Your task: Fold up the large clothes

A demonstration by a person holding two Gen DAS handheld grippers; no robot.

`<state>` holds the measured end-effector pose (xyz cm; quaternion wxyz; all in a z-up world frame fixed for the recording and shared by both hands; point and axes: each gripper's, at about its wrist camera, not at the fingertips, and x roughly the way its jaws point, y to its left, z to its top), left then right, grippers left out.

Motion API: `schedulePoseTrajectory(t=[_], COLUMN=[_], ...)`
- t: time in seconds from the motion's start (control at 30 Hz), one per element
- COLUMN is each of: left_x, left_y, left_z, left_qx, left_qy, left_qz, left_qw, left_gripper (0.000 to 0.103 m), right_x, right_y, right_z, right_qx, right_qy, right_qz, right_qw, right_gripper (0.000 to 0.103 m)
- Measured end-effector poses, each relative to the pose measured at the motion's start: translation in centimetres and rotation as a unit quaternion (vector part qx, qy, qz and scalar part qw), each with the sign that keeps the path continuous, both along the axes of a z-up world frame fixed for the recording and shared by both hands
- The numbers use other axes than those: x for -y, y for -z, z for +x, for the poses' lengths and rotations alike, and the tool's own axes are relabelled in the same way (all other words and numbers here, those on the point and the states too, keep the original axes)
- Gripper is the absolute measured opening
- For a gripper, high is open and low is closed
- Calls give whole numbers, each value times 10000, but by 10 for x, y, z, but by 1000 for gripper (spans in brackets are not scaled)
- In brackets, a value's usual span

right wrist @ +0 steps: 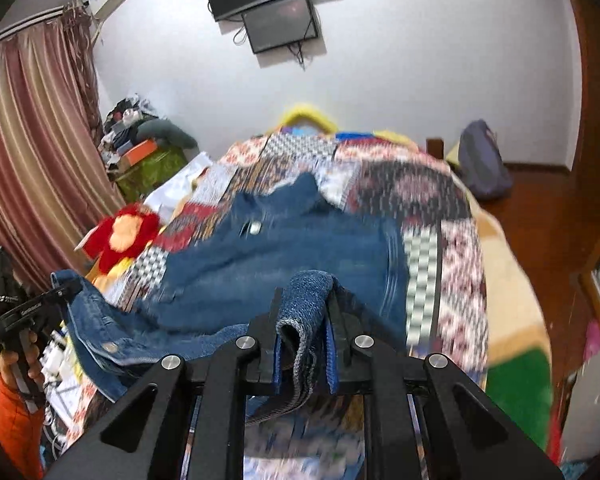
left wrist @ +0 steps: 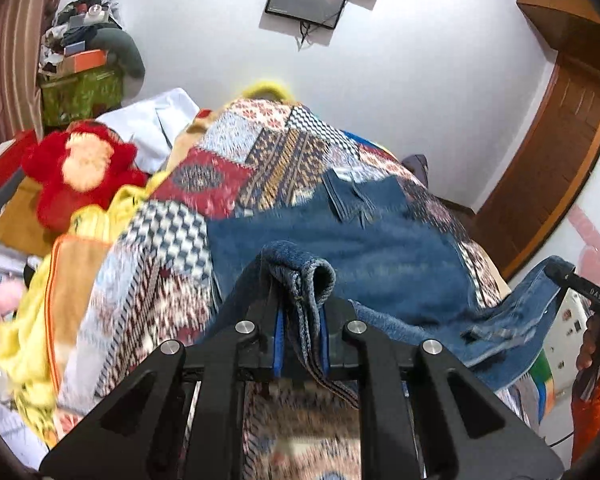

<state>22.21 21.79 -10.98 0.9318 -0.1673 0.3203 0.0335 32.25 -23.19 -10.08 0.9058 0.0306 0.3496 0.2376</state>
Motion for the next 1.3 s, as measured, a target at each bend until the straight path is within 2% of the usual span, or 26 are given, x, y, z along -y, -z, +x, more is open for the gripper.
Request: schedulePoseTrajectory(t=[0.2,0.4,0.53,0.67,0.8,0.93,1.0,1.23,1.3], left_x=[-18,-37,-48,-60,-69,-70,-67,-60,-54], left_y=[-5,11,43,90,129,149,149,145,150], left_z=[56,120,163,197,213,220,221,225,229], left_qx=[13,-188,-543,-1083,-1428,-1633,-1650,-1792,-1968], left_qy=[-122,-240,-337,-420,-486,-445,-420,-345,-270], left_qz=[121,52,2,-192,-492,-642,-589,-220,14], left_qw=[9999,9995,9980,9931,9873,9835,9836,9830,9801], left_gripper=[12,12,12,13,18,19,20,20,20], right_x=[-22,-56,-73,-81,-78,-67,-62,-48,-47], right_y=[-14,-2,23,65,111,136,136,109,101], right_z=[74,152,195,236,260,268,268,256,251], right_qx=[210,173,22,-376,-791,-1060,-1065,-890,-844], right_qy=[131,250,333,427,485,405,345,254,249], right_qz=[-108,-408,-596,-706,-772,-610,-492,-278,-302], right_qw=[9996,9987,9977,9959,9927,9917,9925,9953,9957], right_gripper=[13,13,13,13,13,13,14,14,14])
